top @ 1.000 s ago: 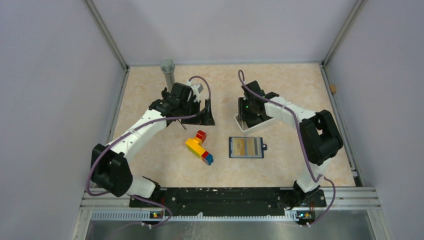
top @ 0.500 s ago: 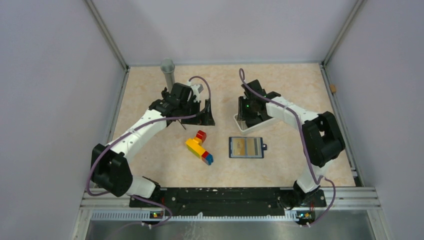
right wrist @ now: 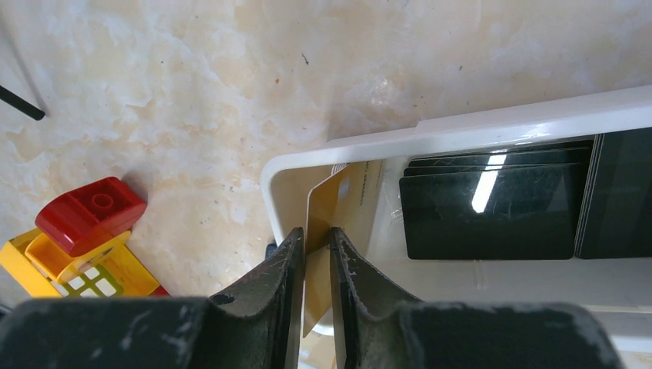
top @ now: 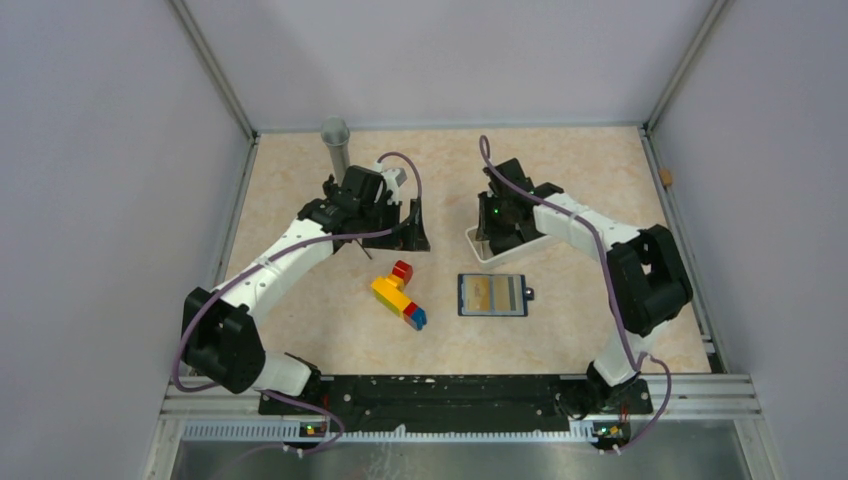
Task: Put the credit cards into the card holder
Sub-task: Pick up the credit card from the storage box.
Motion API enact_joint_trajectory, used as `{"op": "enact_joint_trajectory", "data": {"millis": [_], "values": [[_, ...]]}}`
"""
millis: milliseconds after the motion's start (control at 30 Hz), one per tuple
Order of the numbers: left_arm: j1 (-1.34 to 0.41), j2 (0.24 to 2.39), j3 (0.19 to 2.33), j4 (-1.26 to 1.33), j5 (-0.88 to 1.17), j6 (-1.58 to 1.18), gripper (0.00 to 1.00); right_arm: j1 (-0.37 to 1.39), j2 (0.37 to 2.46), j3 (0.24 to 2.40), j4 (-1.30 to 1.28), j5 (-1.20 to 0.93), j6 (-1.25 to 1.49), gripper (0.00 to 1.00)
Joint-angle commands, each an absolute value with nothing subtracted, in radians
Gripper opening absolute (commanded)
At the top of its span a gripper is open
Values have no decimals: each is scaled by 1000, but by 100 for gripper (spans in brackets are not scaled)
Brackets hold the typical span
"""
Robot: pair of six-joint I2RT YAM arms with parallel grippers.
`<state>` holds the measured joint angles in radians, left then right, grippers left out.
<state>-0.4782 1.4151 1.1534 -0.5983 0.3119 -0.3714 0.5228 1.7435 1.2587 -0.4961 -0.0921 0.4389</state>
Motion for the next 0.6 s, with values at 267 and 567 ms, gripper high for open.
{"op": "enact_joint_trajectory", "data": {"millis": [267, 567], "values": [[-472, 1369, 1149, -572, 304, -368, 99, 538, 1642, 1265, -479, -123, 460, 2], [-472, 1332, 1147, -548, 282, -363, 99, 539, 1527, 1262, -556, 94, 454, 0]]}}
